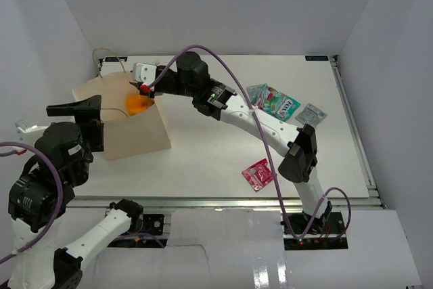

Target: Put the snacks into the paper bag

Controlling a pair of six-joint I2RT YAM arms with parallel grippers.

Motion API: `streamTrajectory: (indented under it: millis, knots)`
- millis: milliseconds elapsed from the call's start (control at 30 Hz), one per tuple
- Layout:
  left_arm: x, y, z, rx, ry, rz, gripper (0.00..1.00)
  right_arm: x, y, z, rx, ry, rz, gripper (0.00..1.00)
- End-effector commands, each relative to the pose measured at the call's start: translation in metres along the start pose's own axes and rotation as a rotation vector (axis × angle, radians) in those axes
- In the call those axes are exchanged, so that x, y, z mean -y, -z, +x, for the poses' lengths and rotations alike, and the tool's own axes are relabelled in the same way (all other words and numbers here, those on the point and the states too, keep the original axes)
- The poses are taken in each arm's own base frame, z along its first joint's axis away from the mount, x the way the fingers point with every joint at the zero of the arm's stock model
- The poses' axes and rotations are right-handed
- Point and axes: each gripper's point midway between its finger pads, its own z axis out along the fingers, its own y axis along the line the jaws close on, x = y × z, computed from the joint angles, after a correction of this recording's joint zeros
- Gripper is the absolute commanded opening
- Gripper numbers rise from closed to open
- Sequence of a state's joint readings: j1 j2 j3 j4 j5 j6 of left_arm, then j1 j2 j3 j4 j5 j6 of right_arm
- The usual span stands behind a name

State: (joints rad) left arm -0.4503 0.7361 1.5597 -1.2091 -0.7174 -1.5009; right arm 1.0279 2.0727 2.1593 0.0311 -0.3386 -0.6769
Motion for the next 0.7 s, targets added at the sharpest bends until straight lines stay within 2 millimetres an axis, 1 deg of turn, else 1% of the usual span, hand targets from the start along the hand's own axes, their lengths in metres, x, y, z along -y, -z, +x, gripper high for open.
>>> streamTrajectory:
  millis: [0, 233, 333, 367, 400, 433, 467, 500, 533, 567, 600, 633, 667]
  knots:
    - [-0.014, -0.002, 0.002, 0.001, 0.014, -0.032, 0.95, 0.045, 0.018, -0.066, 0.138, 0.094, 0.124, 0.41]
    - [-0.028, -0.002, 0.007, -0.012, 0.02, -0.049, 0.95, 0.037, 0.016, -0.066, 0.143, 0.07, 0.102, 0.41]
    - [-0.027, -0.002, 0.008, -0.018, 0.005, -0.042, 0.95, 0.042, 0.019, -0.077, 0.161, 0.037, 0.116, 0.41]
    - [-0.023, -0.002, 0.01, -0.026, -0.021, -0.025, 0.95, 0.047, 0.022, -0.083, 0.171, 0.021, 0.129, 0.42]
    - [-0.016, -0.003, 0.012, -0.033, -0.069, 0.006, 0.95, 0.051, 0.025, -0.085, 0.166, -0.003, 0.139, 0.46]
    - [0.001, -0.003, 0.02, -0.064, -0.195, 0.097, 0.96, 0.064, 0.034, -0.092, 0.176, -0.055, 0.16, 0.48]
    - [0.009, -0.003, 0.026, -0.086, -0.253, 0.145, 0.97, 0.071, 0.041, -0.092, 0.17, -0.094, 0.163, 0.51]
    - [0.018, -0.002, 0.032, -0.11, -0.309, 0.201, 0.98, 0.079, 0.053, -0.079, 0.135, -0.143, 0.149, 0.59]
    - [0.041, 0.002, 0.037, -0.121, -0.333, 0.304, 0.98, 0.081, 0.065, -0.076, 0.12, -0.188, 0.134, 0.64]
    - [0.043, 0.006, 0.056, -0.192, -0.475, 0.384, 0.98, 0.08, 0.074, -0.063, 0.09, -0.27, 0.117, 0.69]
    - [0.05, 0.008, 0.063, -0.216, -0.512, 0.433, 0.98, 0.075, 0.085, -0.048, 0.048, -0.325, 0.092, 0.79]
    - [0.056, 0.009, 0.07, -0.235, -0.536, 0.47, 0.98, 0.066, 0.11, -0.015, -0.028, -0.393, 0.047, 0.84]
    - [0.058, 0.009, 0.087, -0.294, -0.609, 0.513, 0.98, 0.059, 0.125, 0.005, -0.071, -0.458, 0.032, 0.87]
